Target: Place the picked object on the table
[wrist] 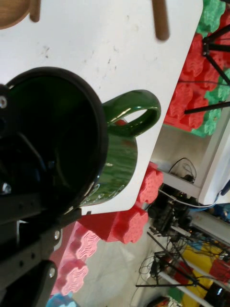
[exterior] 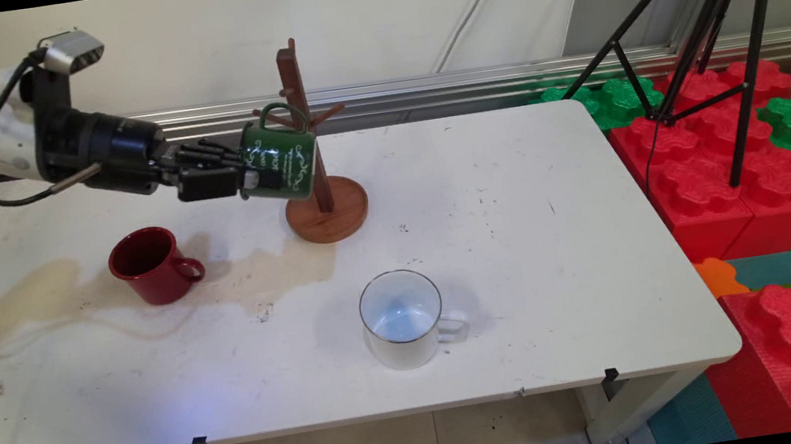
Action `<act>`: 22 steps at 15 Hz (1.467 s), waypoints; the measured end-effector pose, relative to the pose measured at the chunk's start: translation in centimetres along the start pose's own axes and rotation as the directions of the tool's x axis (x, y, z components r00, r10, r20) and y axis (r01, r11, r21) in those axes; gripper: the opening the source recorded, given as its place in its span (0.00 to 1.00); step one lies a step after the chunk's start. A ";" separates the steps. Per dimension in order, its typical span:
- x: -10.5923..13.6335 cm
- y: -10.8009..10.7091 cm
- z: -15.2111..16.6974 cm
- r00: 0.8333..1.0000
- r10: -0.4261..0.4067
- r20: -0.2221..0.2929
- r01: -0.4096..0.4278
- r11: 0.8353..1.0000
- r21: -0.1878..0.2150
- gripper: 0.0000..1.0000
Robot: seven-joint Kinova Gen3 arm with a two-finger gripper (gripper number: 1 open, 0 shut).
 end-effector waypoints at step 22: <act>0.4 -1.1 -8.0 0.936 0.220 0.276 -0.252 0.964 0.084 0.00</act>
